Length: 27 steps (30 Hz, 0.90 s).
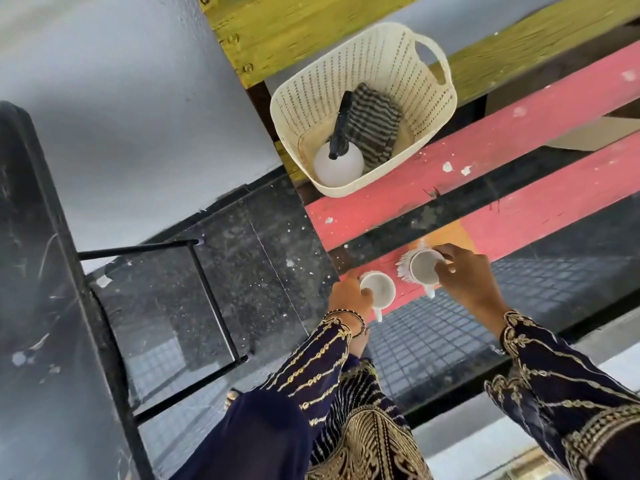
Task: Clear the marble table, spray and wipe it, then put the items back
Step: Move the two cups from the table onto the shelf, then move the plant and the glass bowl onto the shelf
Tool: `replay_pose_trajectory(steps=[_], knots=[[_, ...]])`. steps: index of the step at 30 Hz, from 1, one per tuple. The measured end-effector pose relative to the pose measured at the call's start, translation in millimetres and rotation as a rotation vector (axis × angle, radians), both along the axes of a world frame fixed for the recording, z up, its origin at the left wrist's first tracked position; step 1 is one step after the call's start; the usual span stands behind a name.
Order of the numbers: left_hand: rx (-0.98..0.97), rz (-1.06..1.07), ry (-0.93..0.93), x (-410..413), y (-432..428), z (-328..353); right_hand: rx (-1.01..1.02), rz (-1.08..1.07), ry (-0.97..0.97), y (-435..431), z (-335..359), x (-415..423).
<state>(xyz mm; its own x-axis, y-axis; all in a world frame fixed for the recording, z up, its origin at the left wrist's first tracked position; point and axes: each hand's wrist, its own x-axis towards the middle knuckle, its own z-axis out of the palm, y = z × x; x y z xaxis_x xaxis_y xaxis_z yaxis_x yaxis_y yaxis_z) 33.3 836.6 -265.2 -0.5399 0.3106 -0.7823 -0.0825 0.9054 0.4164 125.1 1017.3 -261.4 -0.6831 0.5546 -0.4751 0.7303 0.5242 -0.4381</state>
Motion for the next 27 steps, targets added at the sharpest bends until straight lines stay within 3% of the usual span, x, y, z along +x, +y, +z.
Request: replay_pose_trajectory(steps=[8, 14, 21, 27], knots=[[-0.116, -0.068, 0.07, -9.9, -14.8, 43.8, 0.121, 0.101, -0.084, -18.1, 54.5, -19.1], [-0.103, -0.029, 0.255, -36.1, -57.7, 111.8, 0.056, 0.231, 0.042, -79.3, 115.0, -60.5], [-0.053, 0.086, 0.472, -77.6, -166.6, 195.7, 0.047, 0.52, 0.252, -213.1, 184.1, -130.4], [0.002, 0.262, 0.739, -106.9, -312.8, 249.0, 0.019, 0.685, 0.405, -363.1, 232.0, -193.5]])
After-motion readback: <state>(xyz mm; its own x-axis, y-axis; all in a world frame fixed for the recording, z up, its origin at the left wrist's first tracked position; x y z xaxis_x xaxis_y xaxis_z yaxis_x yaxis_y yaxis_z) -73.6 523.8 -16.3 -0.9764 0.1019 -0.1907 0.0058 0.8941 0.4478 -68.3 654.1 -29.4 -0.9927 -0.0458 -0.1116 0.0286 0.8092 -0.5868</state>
